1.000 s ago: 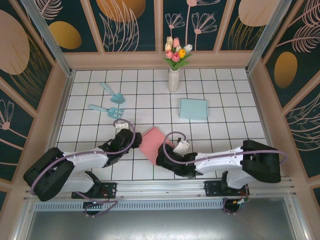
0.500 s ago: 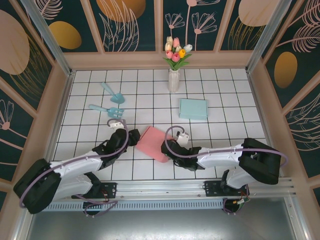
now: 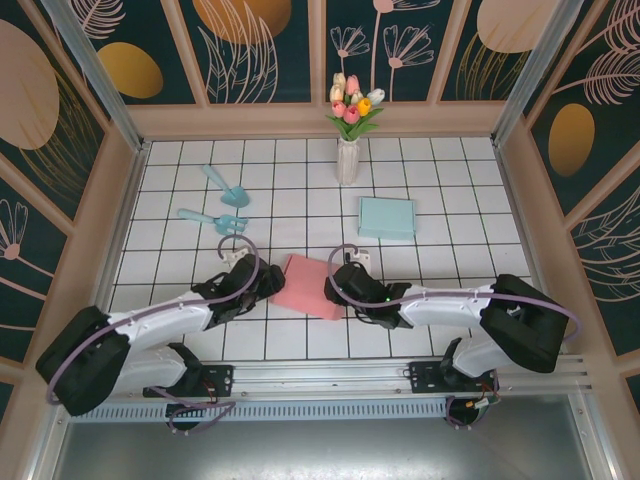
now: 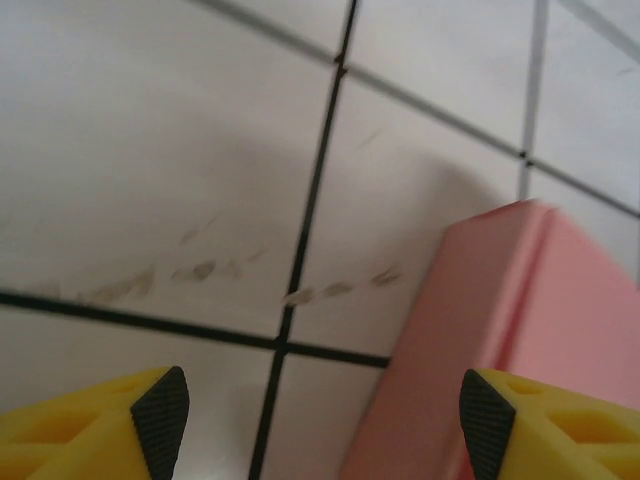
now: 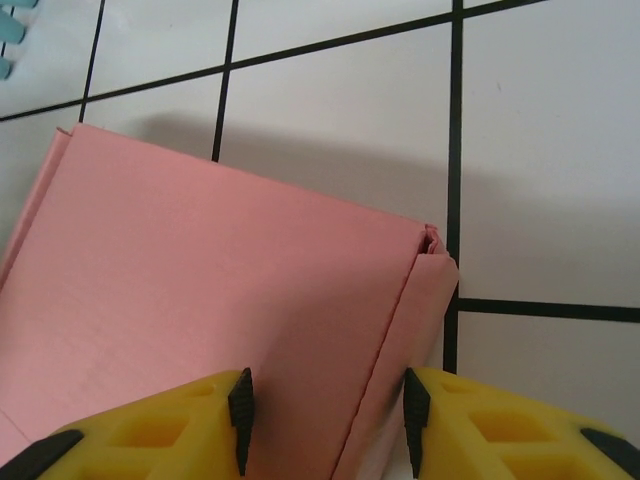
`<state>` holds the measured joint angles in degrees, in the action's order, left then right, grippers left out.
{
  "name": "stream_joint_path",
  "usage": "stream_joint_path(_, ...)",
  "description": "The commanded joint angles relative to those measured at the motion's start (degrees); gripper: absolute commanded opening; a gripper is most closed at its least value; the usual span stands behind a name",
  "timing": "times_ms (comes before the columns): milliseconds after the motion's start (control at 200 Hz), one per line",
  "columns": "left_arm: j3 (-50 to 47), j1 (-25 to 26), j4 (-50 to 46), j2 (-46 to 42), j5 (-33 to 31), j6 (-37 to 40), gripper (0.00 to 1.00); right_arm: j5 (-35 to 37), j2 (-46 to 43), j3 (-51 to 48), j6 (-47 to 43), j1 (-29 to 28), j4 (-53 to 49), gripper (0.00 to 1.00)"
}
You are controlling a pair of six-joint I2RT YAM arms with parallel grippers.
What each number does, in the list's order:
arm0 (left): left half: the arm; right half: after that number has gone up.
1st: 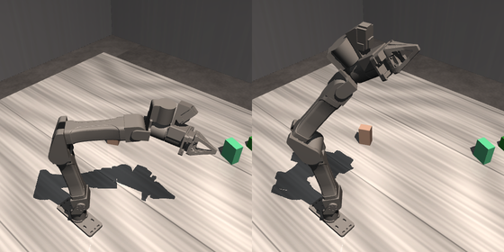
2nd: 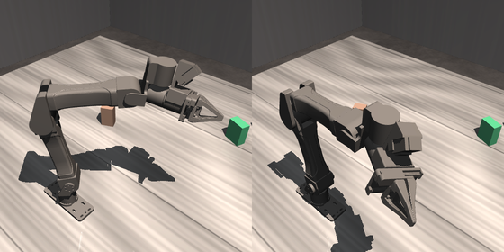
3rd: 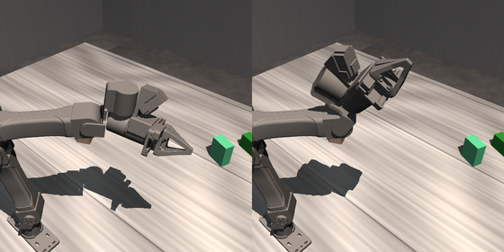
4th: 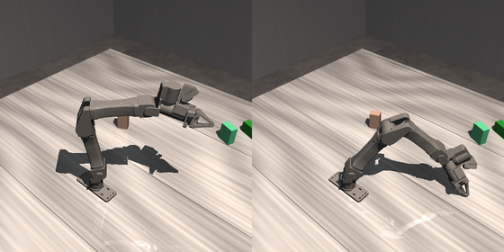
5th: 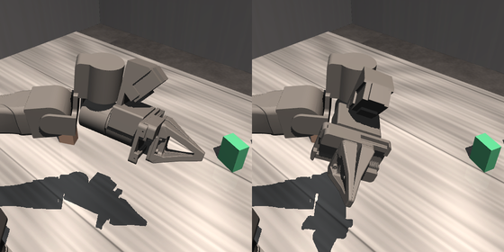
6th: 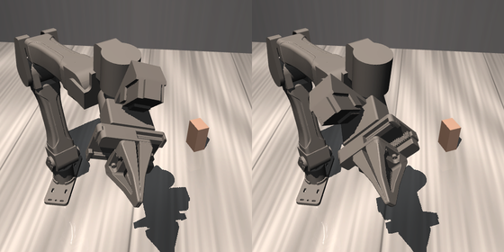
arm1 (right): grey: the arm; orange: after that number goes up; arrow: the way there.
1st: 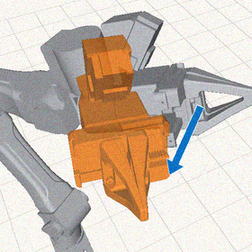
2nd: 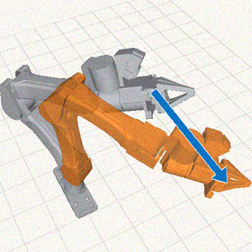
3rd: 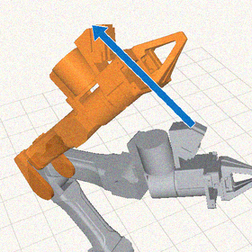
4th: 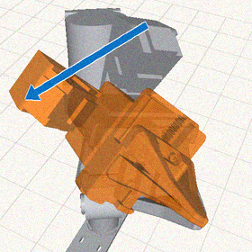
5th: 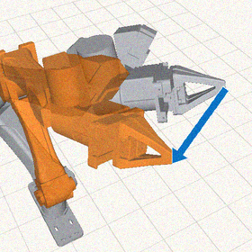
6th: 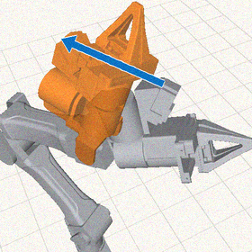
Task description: Fold the paper box
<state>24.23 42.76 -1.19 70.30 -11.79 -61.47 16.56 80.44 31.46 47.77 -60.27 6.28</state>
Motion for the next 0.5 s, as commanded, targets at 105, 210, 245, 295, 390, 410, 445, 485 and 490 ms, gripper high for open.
stream_joint_path(105,6.8,0.6,-7.7,3.1,2.2,-6.9,0.74,-3.3,-0.8,0.0,-5.3,0.7,0.2,0.45)
stream_joint_path(210,7.9,0.6,-9.5,2.1,1.1,-8.4,0.74,-3.4,-1.0,-0.2,-6.1,1.2,0.0,0.46)
stream_joint_path(245,8.6,0.5,-10.7,2.2,0.9,-8.5,0.74,-3.6,-1.1,-0.2,-6.6,1.5,0.0,0.46)
stream_joint_path(295,9.3,0.6,-11.8,2.5,1.0,-8.4,0.74,-3.9,-1.1,-0.1,-7.3,1.8,-0.1,0.46)
stream_joint_path(390,8.5,0.7,-11.4,3.1,2.6,-9.4,0.75,-4.7,-1.1,-0.1,-8.4,2.4,0.1,0.47)
stream_joint_path(410,8.3,0.7,-11.2,3.4,3.1,-9.6,0.77,-4.8,-1.1,-0.1,-8.6,2.5,0.1,0.47)
stream_joint_path(445,8.3,0.7,-11.0,4.0,3.9,-9.6,0.81,-5.0,-1.0,-0.1,-8.9,2.5,0.3,0.46)
stream_joint_path(485,8.3,0.7,-10.9,4.7,4.5,-9.6,0.82,-5.4,-1.0,-0.1,-9.3,2.5,0.4,0.46)
stream_joint_path(490,8.3,0.7,-10.9,4.8,4.6,-9.7,0.82,-5.4,-1.0,-0.1,-9.3,2.6,0.4,0.46)
